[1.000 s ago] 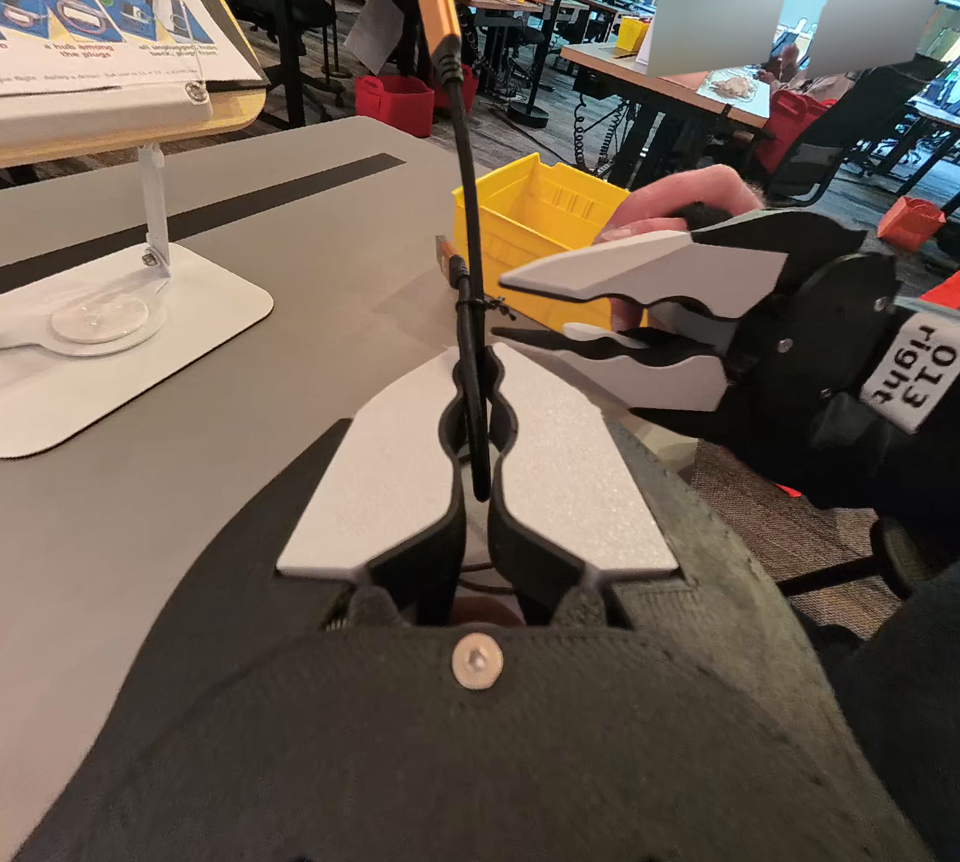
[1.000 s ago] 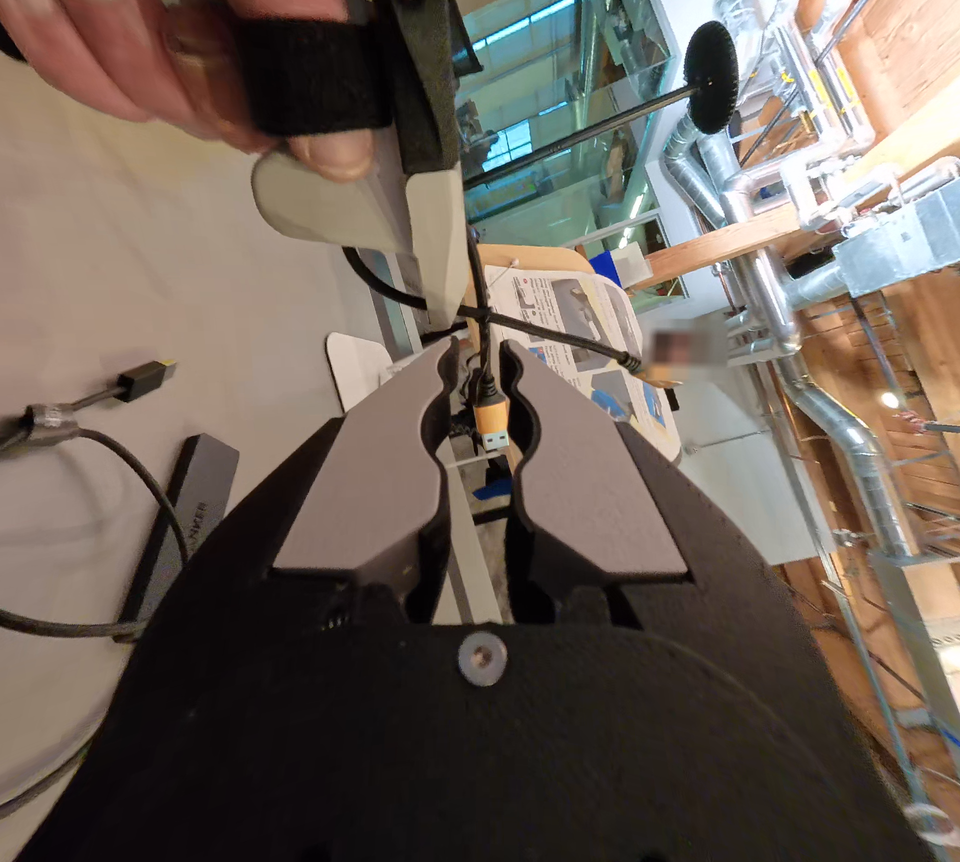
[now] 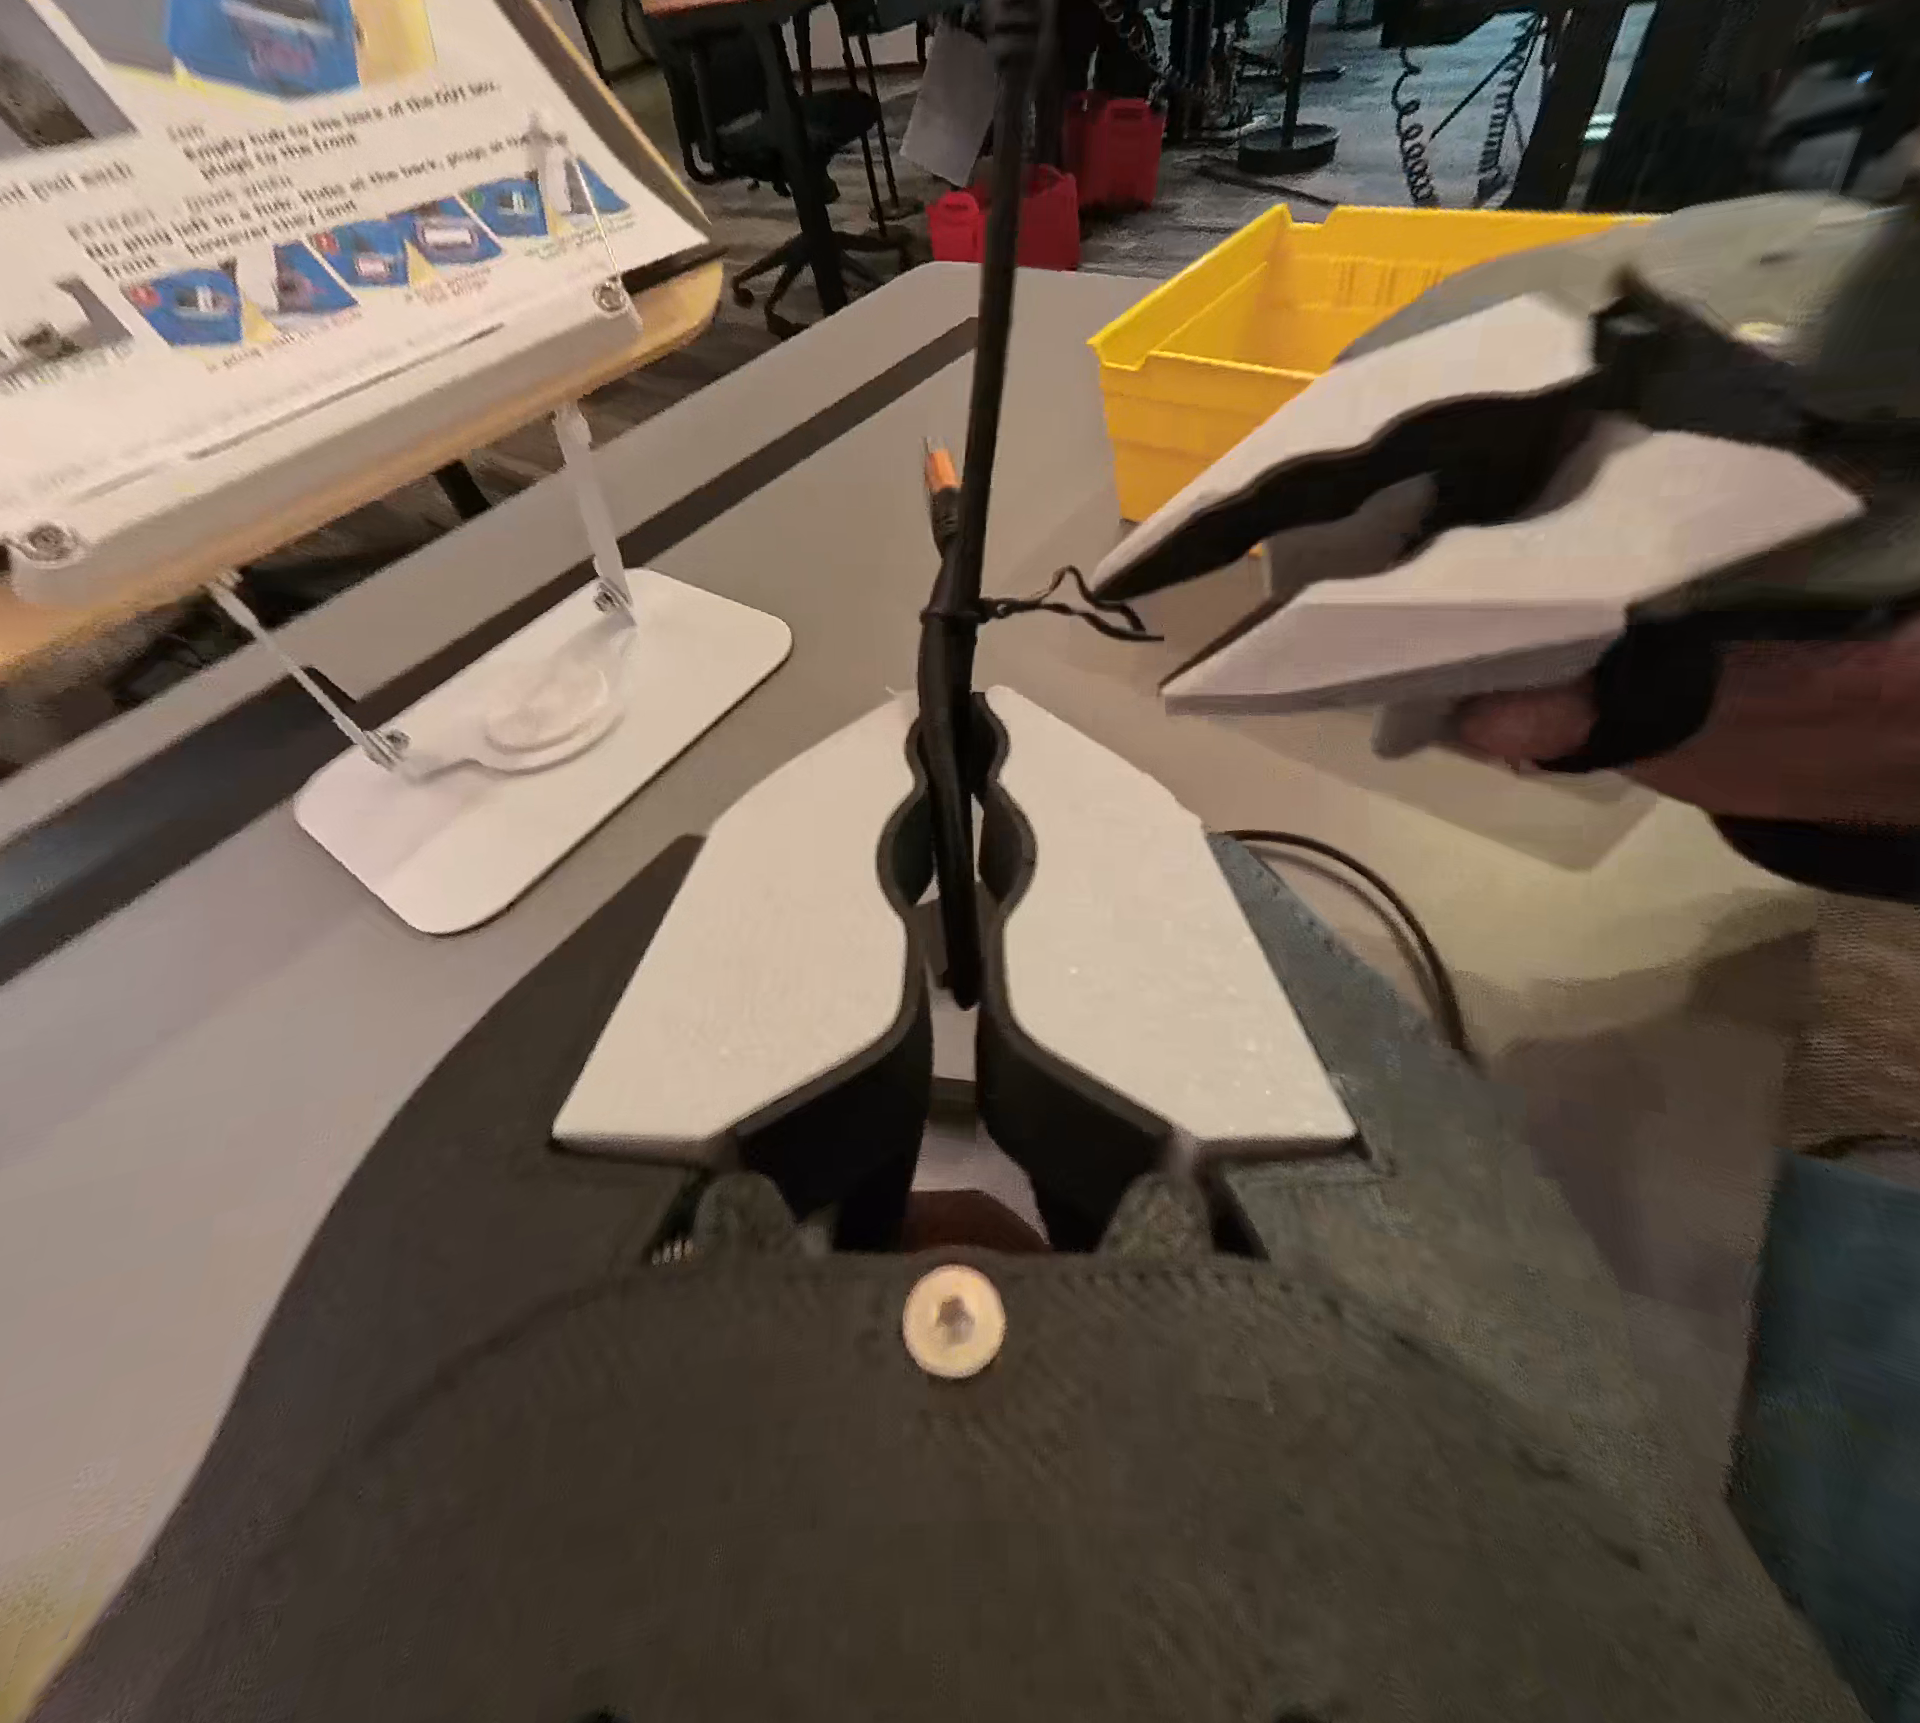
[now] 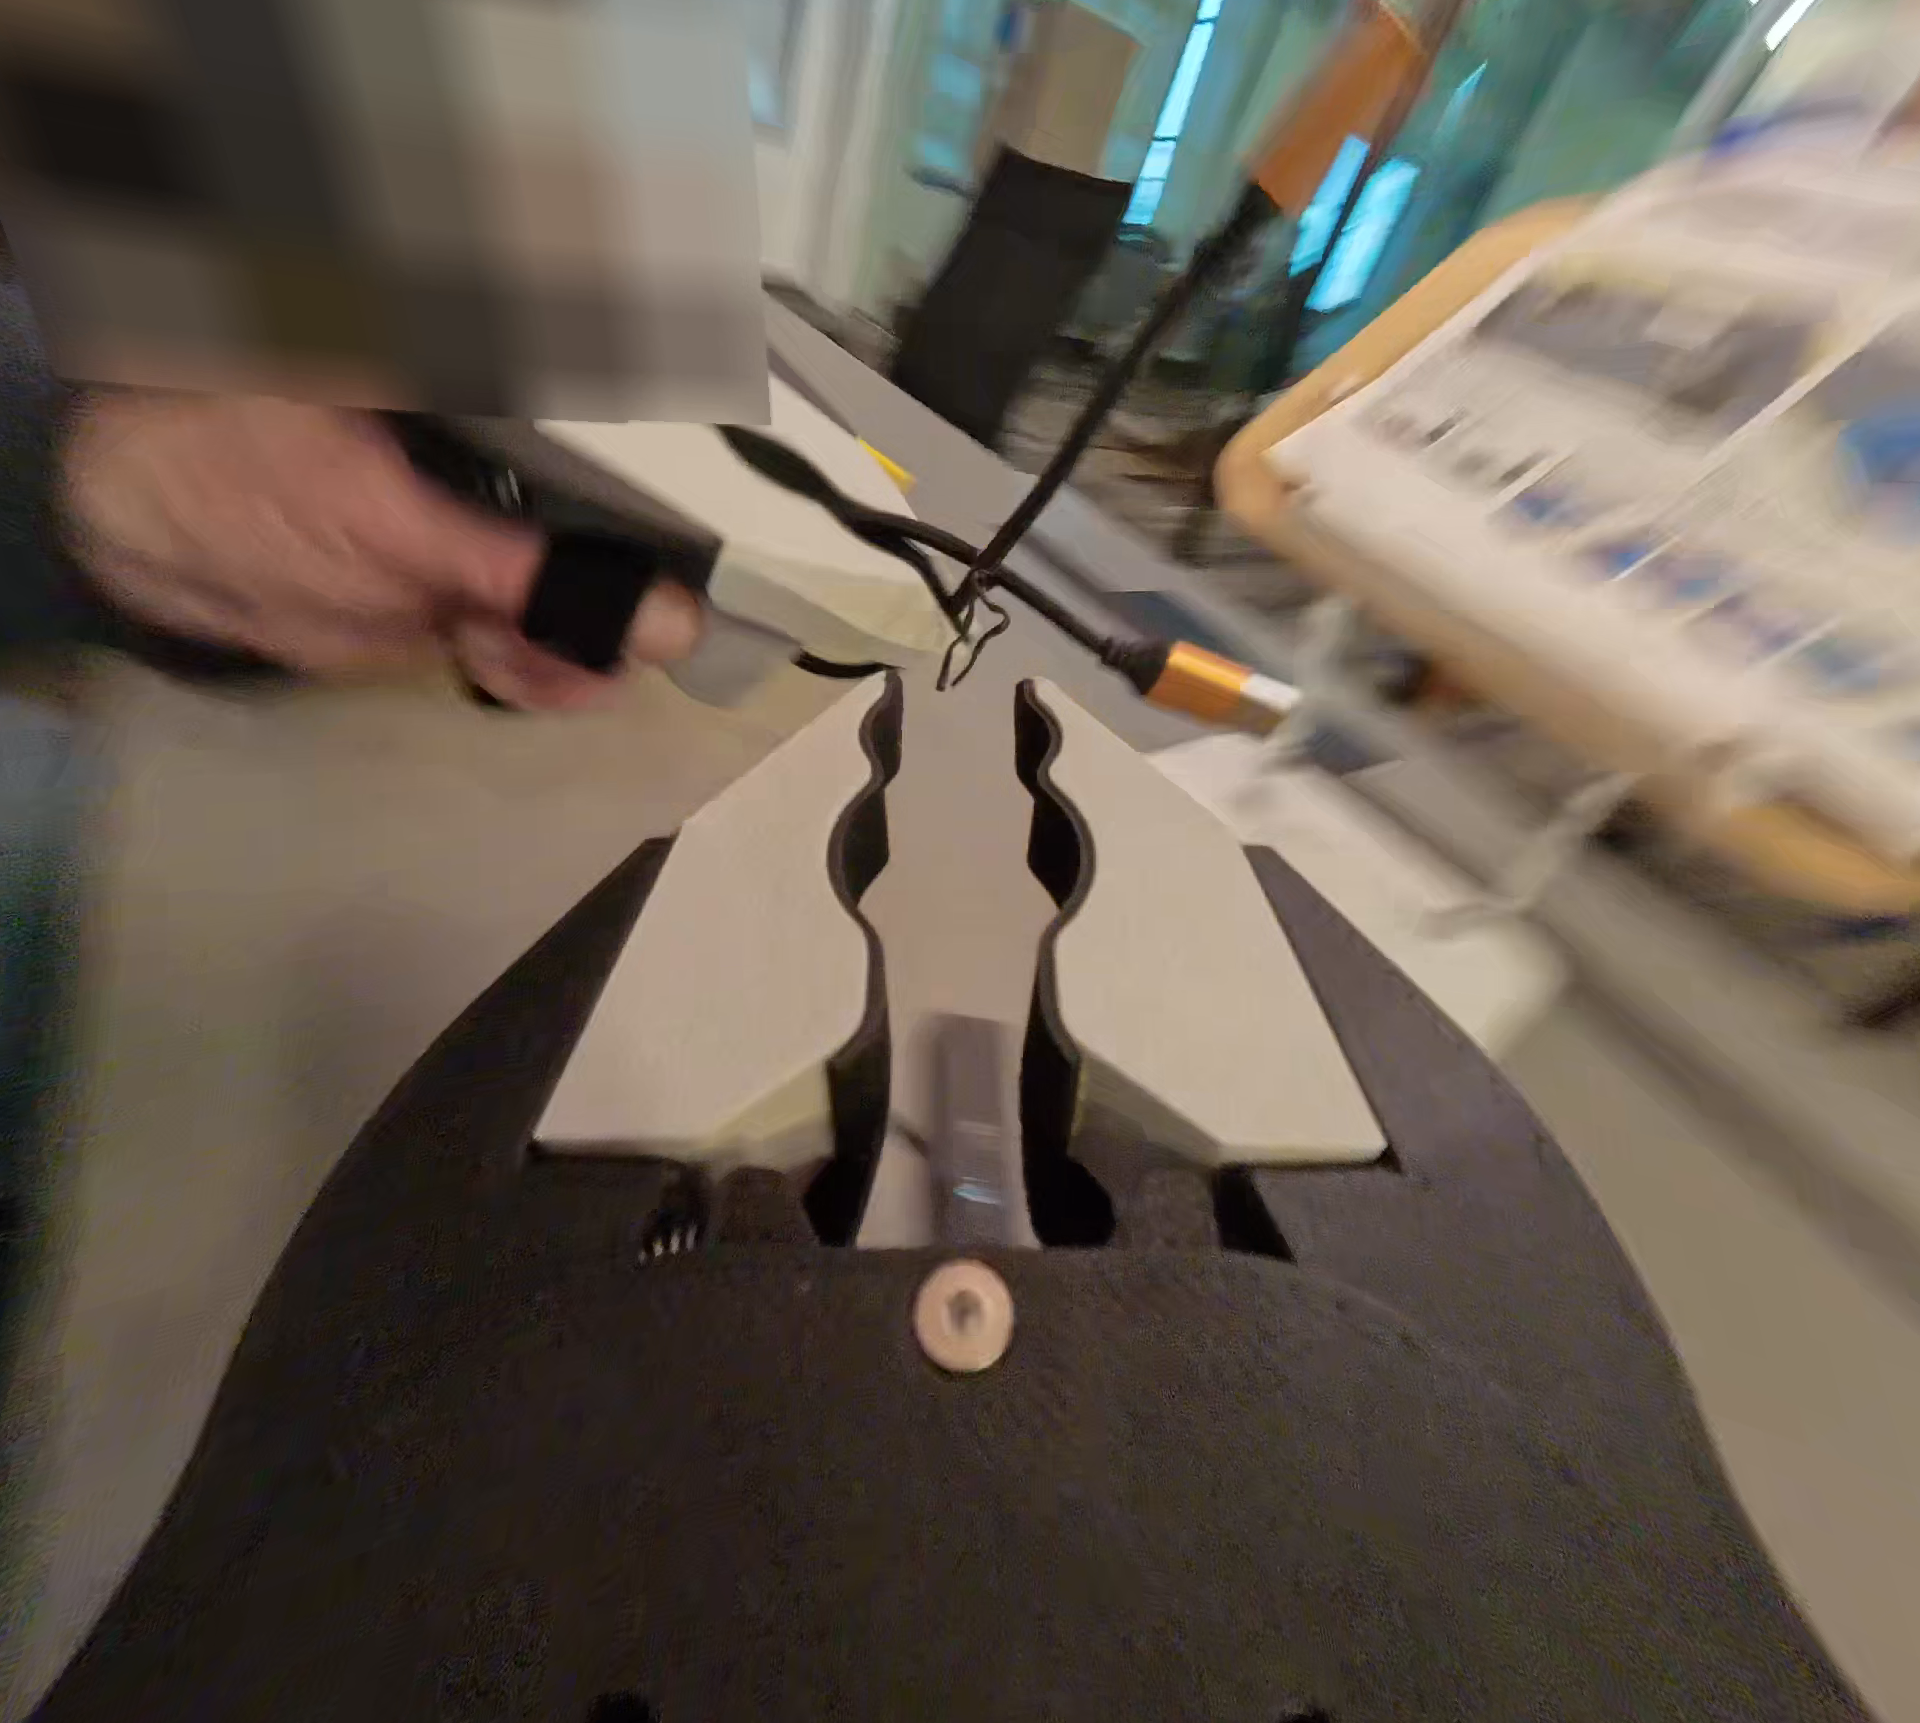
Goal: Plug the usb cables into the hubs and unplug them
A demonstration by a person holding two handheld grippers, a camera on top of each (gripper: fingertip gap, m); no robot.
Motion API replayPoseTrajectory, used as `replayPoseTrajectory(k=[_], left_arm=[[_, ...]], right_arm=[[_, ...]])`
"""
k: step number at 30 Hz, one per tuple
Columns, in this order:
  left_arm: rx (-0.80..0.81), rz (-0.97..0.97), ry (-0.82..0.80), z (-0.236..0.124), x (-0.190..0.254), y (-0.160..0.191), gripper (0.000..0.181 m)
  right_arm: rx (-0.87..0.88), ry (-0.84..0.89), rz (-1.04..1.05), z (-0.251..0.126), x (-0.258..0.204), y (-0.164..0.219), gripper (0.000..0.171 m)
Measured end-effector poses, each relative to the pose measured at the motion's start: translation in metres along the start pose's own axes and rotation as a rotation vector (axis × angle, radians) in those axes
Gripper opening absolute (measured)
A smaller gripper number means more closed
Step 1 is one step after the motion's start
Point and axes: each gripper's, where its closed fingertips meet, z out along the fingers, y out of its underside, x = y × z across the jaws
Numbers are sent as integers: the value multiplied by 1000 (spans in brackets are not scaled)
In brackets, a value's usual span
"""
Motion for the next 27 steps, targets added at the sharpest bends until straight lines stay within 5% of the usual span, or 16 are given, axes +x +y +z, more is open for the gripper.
replayPoseTrajectory(k=[3,6,16,19,23,27], left_arm=[[-28,-71,36,2,2,-1,3],[-55,-75,41,3,6,-1,3],[-110,-82,59,2,14,4,3],[-92,-59,32,2,10,4,3],[-77,89,-59,3,6,6,3],[-30,192,-122,4,5,0,3]], right_arm=[[-105,176,-573,-1,3,-9,19],[-196,284,-872,5,9,-8,19],[-261,297,-1070,11,14,-7,0],[-267,200,-827,12,16,0,0],[-168,-38,-163,13,3,2,0],[90,-365,711,9,-8,-9,0]])
